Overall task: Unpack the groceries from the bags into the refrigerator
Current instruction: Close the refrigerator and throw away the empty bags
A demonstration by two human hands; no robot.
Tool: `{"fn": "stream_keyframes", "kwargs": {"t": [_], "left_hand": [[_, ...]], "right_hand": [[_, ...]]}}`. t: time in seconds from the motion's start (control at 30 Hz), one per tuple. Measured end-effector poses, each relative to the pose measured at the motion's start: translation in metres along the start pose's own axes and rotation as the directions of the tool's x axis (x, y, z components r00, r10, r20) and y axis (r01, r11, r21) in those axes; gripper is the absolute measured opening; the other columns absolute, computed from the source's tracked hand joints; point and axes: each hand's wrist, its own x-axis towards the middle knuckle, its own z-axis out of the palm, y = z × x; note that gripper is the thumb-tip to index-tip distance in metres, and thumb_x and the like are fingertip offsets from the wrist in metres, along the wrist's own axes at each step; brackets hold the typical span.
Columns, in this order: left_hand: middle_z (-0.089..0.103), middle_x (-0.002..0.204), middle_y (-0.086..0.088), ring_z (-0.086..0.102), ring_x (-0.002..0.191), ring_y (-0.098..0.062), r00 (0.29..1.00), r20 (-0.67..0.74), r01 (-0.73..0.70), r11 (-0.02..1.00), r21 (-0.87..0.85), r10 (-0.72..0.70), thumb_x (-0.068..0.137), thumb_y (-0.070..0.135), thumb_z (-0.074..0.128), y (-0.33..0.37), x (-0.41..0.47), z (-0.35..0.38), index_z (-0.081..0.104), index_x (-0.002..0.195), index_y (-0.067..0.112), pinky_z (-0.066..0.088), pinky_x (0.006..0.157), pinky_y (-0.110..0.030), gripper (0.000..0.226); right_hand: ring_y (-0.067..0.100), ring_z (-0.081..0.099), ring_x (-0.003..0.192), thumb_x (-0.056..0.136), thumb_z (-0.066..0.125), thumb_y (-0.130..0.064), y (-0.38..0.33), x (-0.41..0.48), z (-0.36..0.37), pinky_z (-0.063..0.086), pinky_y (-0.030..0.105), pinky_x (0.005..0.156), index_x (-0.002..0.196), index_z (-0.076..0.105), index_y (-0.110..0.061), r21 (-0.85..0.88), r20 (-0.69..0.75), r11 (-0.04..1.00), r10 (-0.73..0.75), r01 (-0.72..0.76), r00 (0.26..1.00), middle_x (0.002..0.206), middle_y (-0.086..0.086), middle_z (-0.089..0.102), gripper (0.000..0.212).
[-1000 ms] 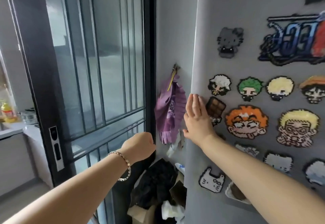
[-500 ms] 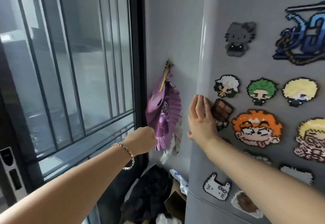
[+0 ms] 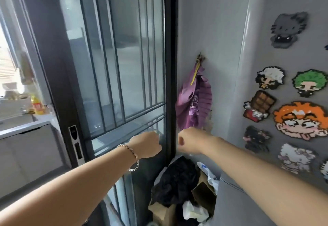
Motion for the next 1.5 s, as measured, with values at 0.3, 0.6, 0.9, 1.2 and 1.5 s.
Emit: {"fn": "stream_keyframes", "kwargs": {"t": [0.3, 0.6, 0.9, 1.2, 1.5], "left_hand": [[0.063, 0.113, -0.005, 0.06, 0.102, -0.028, 0.841, -0.138, 0.514, 0.852, -0.1, -0.524, 0.089, 0.031, 0.047, -0.057, -0.154, 0.011, 0.061, 0.107, 0.014, 0.048, 0.081, -0.032, 0.028], [0.064, 0.113, -0.004, 0.06, 0.103, -0.026, 0.311, -0.024, 0.921, 0.308, -0.237, -0.95, 0.086, 0.029, 0.047, -0.048, -0.441, 0.053, 0.063, 0.1, 0.019, 0.041, 0.077, -0.027, 0.024], [0.06, 0.12, -0.008, 0.056, 0.11, -0.029, -0.304, 0.061, 0.903, -0.308, -0.299, -0.951, 0.088, 0.029, 0.047, 0.06, -0.76, 0.086, 0.06, 0.111, 0.016, 0.043, 0.086, -0.03, 0.03], [0.06, 0.118, -0.008, 0.057, 0.107, -0.029, -0.671, 0.057, 0.712, -0.663, -0.231, -0.74, 0.09, 0.032, 0.048, 0.212, -1.064, 0.111, 0.06, 0.113, 0.015, 0.046, 0.086, -0.034, 0.03], [0.061, 0.116, -0.005, 0.058, 0.106, -0.027, -0.796, 0.119, 0.547, -0.789, -0.28, -0.594, 0.09, 0.028, 0.047, 0.263, -1.261, 0.14, 0.06, 0.112, 0.016, 0.046, 0.085, -0.032, 0.028]], "right_hand": [[0.026, 0.061, 0.093, 0.09, 0.051, -0.027, -0.122, -0.007, 0.006, 0.043, 0.03, 0.069, 0.105, 0.065, -0.007, -0.059, 0.086, 0.882, -0.463, 0.468, 0.882, 0.108, 0.01, 0.066, 0.029], [0.025, 0.06, 0.101, 0.09, 0.053, -0.03, -0.301, -0.171, 0.049, 0.038, 0.022, 0.07, 0.107, 0.064, -0.015, -0.061, 0.1, 0.408, -0.906, 0.911, 0.412, 0.113, 0.005, 0.063, 0.026], [0.028, 0.058, 0.106, 0.091, 0.047, -0.025, -0.437, -0.464, 0.093, 0.048, 0.031, 0.084, 0.103, 0.065, -0.013, -0.012, 0.147, -0.197, -0.97, 0.98, -0.193, 0.115, 0.006, 0.063, 0.025], [0.03, 0.06, 0.093, 0.09, 0.046, -0.031, -0.536, -0.802, 0.142, 0.045, 0.029, 0.079, 0.094, 0.062, -0.009, 0.064, 0.214, -0.528, -0.822, 0.847, -0.528, 0.097, 0.009, 0.062, 0.027], [0.026, 0.061, 0.093, 0.089, 0.047, -0.028, -0.622, -1.004, 0.188, 0.05, 0.033, 0.074, 0.103, 0.064, -0.015, 0.105, 0.146, -0.568, -0.803, 0.817, -0.577, 0.102, 0.005, 0.064, 0.026]]}}
